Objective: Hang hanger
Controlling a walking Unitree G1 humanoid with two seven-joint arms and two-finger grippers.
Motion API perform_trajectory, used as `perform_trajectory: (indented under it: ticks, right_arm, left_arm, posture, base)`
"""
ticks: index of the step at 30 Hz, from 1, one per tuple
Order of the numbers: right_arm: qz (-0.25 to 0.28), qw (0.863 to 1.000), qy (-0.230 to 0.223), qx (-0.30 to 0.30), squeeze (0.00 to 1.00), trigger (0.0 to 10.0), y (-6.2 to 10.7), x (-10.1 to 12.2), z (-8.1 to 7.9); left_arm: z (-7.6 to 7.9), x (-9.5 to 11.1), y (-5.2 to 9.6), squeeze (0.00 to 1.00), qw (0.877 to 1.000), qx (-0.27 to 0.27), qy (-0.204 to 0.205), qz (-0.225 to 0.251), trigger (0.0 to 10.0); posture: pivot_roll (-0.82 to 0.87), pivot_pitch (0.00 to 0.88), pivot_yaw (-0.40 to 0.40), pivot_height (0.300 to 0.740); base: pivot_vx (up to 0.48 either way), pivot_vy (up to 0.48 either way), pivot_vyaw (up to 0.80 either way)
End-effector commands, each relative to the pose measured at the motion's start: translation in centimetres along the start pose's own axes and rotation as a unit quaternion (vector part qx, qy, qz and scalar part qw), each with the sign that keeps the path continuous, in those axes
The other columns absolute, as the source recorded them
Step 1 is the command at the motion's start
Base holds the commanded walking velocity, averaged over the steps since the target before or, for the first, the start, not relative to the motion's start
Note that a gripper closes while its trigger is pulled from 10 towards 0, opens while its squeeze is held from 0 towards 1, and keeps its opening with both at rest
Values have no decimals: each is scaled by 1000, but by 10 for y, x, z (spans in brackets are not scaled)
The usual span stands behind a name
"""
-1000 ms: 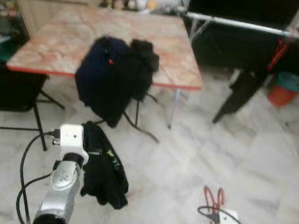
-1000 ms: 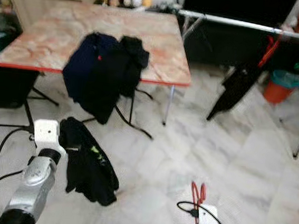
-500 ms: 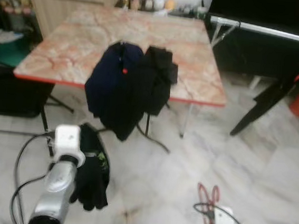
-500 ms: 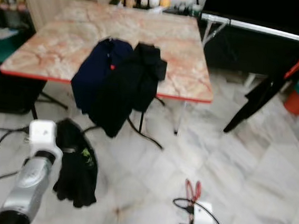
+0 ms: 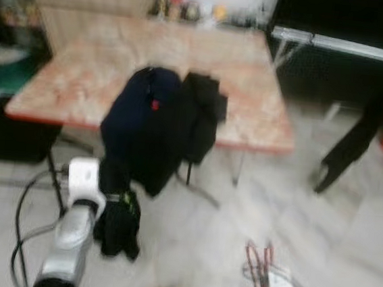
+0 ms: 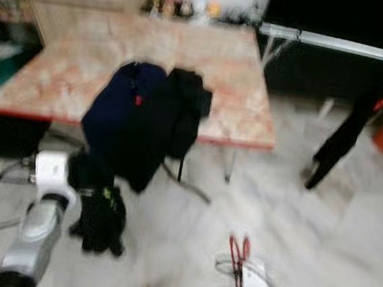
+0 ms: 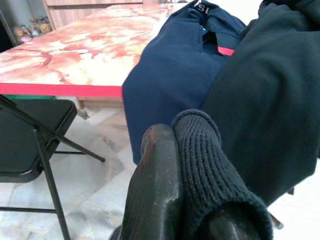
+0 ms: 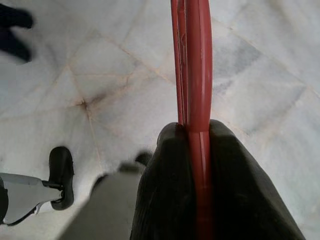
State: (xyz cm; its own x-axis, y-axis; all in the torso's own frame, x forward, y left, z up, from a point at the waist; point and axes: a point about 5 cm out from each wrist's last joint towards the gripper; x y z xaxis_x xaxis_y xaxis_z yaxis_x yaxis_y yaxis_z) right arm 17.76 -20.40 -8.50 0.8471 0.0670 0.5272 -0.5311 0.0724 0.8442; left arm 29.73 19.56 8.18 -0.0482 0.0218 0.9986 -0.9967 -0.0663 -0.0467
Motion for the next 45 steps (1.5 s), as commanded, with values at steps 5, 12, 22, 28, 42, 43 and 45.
perform_trajectory:
  ticks: [5,12,22,28,42,43,45]
  right_arm:
    - [-9,1000,0,-4,0,10000,1,-3,5]
    - [-7,1000,-3,0,0,10000,0,-2,5]
    - [-11,1000,9,3,0,10000,1,-2,6]
    - [-13,1000,7,1,0,10000,1,-2,7]
    - [-11,1000,7,-9,0,10000,1,-3,9]
    - [-10,1000,4,-13,0,10000,1,-3,9]
    - [-11,1000,3,-12,0,10000,1,-3,9]
  left_arm:
    - [7,9,-3,0,1000,-10,-6,21,10000]
    - [7,10,-3,0,1000,-6,-8,24,10000]
    - [9,13,-2,0,999,-9,-14,32,10000]
    - [8,20,6,0,998,-14,-27,46,10000]
    - [5,104,10,0,983,1,-43,177,10000]
    - [7,112,7,0,981,-4,-45,186,10000]
    - [9,121,4,0,979,-7,-46,199,10000]
  posture:
    - [93,0,-33,740]
    - [89,0,-35,740]
    - [90,0,-43,740]
    - [90,0,-43,740]
    - [122,0,-65,740]
    - [122,0,-65,740]
    - [118,0,-60,740]
  base:
    - [295,0,188]
    - [295,0,0]
    - [227,0,0]
    - [0,0,0]
    - [0,0,0]
    - [0,0,0]
    - [0,0,0]
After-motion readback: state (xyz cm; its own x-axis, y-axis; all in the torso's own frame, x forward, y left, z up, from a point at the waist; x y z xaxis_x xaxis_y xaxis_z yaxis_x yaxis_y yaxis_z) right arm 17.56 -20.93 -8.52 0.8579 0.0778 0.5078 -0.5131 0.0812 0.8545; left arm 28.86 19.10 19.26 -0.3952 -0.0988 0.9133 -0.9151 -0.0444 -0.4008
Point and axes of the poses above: a point about 5 cm out from each wrist's last joint towards the gripper, its own y axis pointing back from the gripper into the wrist, its own x axis along the axis of the wrist's last joint, z = x × y, and after that the axes turned 4 degrees about y, right-handed
